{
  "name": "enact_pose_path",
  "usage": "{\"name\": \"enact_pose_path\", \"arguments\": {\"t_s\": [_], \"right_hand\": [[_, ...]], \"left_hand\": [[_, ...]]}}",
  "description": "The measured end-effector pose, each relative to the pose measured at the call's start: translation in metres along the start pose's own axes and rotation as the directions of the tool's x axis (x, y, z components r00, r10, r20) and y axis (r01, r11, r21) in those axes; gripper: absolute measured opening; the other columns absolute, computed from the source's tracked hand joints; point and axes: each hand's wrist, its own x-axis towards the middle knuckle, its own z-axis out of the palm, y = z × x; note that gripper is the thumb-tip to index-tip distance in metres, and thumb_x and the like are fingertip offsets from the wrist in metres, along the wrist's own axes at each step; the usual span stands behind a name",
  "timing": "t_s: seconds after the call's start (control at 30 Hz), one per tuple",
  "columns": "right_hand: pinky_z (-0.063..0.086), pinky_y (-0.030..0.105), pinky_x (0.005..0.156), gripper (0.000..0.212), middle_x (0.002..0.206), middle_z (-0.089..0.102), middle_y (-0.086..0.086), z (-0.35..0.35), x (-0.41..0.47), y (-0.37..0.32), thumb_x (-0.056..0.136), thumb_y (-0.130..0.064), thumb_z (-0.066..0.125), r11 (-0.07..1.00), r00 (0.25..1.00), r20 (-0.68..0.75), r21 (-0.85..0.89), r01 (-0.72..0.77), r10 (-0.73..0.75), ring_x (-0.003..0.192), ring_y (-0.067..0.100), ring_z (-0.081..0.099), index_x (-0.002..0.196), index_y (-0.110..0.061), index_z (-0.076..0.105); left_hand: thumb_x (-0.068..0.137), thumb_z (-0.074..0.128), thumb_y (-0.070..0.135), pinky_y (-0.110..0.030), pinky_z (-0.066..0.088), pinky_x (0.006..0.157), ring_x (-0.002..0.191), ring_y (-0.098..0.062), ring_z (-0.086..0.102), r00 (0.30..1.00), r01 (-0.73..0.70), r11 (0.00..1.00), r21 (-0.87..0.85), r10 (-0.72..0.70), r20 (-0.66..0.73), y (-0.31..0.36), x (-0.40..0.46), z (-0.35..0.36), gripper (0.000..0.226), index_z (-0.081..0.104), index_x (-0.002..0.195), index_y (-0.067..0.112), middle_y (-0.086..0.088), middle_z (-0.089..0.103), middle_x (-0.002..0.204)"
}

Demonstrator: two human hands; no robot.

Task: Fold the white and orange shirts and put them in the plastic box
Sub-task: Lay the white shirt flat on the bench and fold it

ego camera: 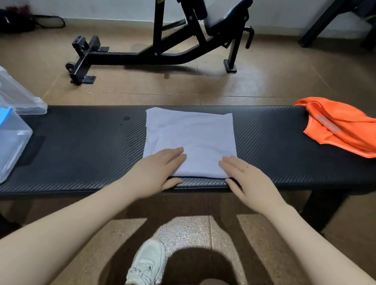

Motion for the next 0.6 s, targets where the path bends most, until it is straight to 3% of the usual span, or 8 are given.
{"name": "enact_pose_path", "arguments": {"t_s": [0.07, 0.13, 0.23, 0.33, 0.4, 0.5, 0.53, 0.6], "right_hand": [[0.046, 0.04, 0.096, 0.047, 0.131, 0.059, 0.007, -0.001, 0.003, 0.001, 0.088, -0.031, 0.036, 0.999, 0.999, -0.008, 0.014, -0.041, 0.041, 0.12, 0.024, 0.058, 0.125, -0.012, 0.058], [0.048, 0.037, 0.093, 0.045, 0.129, 0.061, 0.007, 0.001, 0.005, 0.0, 0.086, -0.029, 0.043, 0.998, 0.999, -0.034, -0.038, -0.044, 0.042, 0.117, 0.023, 0.059, 0.124, -0.012, 0.059], [0.05, 0.038, 0.092, 0.045, 0.128, 0.061, 0.009, 0.0, 0.008, 0.001, 0.081, -0.022, 0.063, 0.998, 0.996, -0.054, -0.004, -0.067, 0.066, 0.117, 0.025, 0.059, 0.124, -0.01, 0.059], [0.055, 0.039, 0.083, 0.041, 0.117, 0.067, 0.012, -0.009, 0.015, 0.001, 0.071, -0.014, 0.074, 0.994, 0.998, -0.041, -0.092, -0.051, 0.048, 0.105, 0.028, 0.066, 0.11, -0.008, 0.065], [0.052, 0.036, 0.082, 0.033, 0.11, 0.069, 0.011, -0.018, 0.021, -0.002, 0.076, -0.013, 0.065, 0.991, 0.995, -0.02, -0.085, -0.1, 0.099, 0.101, 0.03, 0.065, 0.108, -0.009, 0.063], [0.039, 0.03, 0.065, 0.018, 0.083, 0.065, 0.004, -0.026, 0.016, -0.005, 0.077, -0.014, 0.054, 0.962, 0.974, -0.036, 0.169, -0.216, 0.225, 0.079, 0.024, 0.06, 0.094, -0.013, 0.06], [0.034, 0.027, 0.06, 0.012, 0.075, 0.062, 0.003, -0.029, 0.01, -0.008, 0.076, -0.015, 0.052, 0.931, 0.965, -0.048, 0.281, -0.233, 0.256, 0.07, 0.02, 0.056, 0.087, -0.015, 0.057], [0.034, 0.026, 0.056, 0.009, 0.073, 0.059, 0.006, -0.031, -0.003, -0.014, 0.08, -0.015, 0.049, 0.83, 0.944, -0.078, 0.504, -0.24, 0.32, 0.061, 0.019, 0.051, 0.086, -0.02, 0.053]], "left_hand": [[0.086, 0.052, 0.036, -0.037, 0.057, 0.072, 0.107, -0.028, 0.065, 0.997, 0.027, 0.999, -0.027, -0.029, -0.074, -0.002, 0.0, 0.003, 0.047, 0.06, 0.12, 0.006, -0.014, 0.061, 0.125], [0.084, 0.064, 0.017, -0.039, 0.055, 0.082, 0.12, -0.028, 0.056, 0.992, 0.031, 0.995, -0.097, -0.043, -0.123, -0.005, 0.004, 0.001, 0.049, 0.052, 0.13, 0.008, -0.012, 0.051, 0.137], [0.089, 0.05, 0.005, -0.03, 0.035, 0.105, 0.137, -0.018, 0.036, 0.991, 0.118, 0.979, -0.167, -0.128, -0.049, -0.012, 0.006, -0.004, 0.059, 0.033, 0.143, 0.021, 0.002, 0.031, 0.152], [0.087, 0.042, -0.004, -0.027, 0.033, 0.104, 0.131, -0.02, 0.044, 0.984, 0.151, 0.956, -0.25, -0.17, -0.055, -0.016, 0.009, -0.011, 0.06, 0.041, 0.138, 0.027, 0.006, 0.043, 0.145], [0.087, 0.04, -0.004, -0.025, 0.032, 0.103, 0.13, -0.02, 0.044, 0.986, 0.153, 0.96, -0.232, -0.165, -0.033, -0.019, 0.008, -0.016, 0.058, 0.045, 0.136, 0.027, 0.007, 0.046, 0.143], [0.089, 0.042, 0.001, -0.027, 0.035, 0.102, 0.127, -0.018, 0.047, 0.994, 0.113, 0.98, -0.161, -0.11, 0.027, -0.018, -0.002, -0.028, 0.051, 0.049, 0.133, 0.026, 0.006, 0.052, 0.138], [0.089, 0.045, 0.003, -0.03, 0.041, 0.096, 0.117, -0.018, 0.054, 0.996, 0.089, 0.978, -0.188, -0.084, 0.035, -0.015, -0.008, -0.031, 0.045, 0.055, 0.128, 0.024, 0.004, 0.06, 0.13], [0.089, 0.049, 0.006, -0.026, 0.043, 0.075, 0.081, -0.005, 0.06, 0.997, 0.072, 0.944, -0.321, -0.067, 0.025, -0.007, -0.021, -0.037, 0.025, 0.065, 0.104, 0.019, 0.011, 0.072, 0.093]]}}
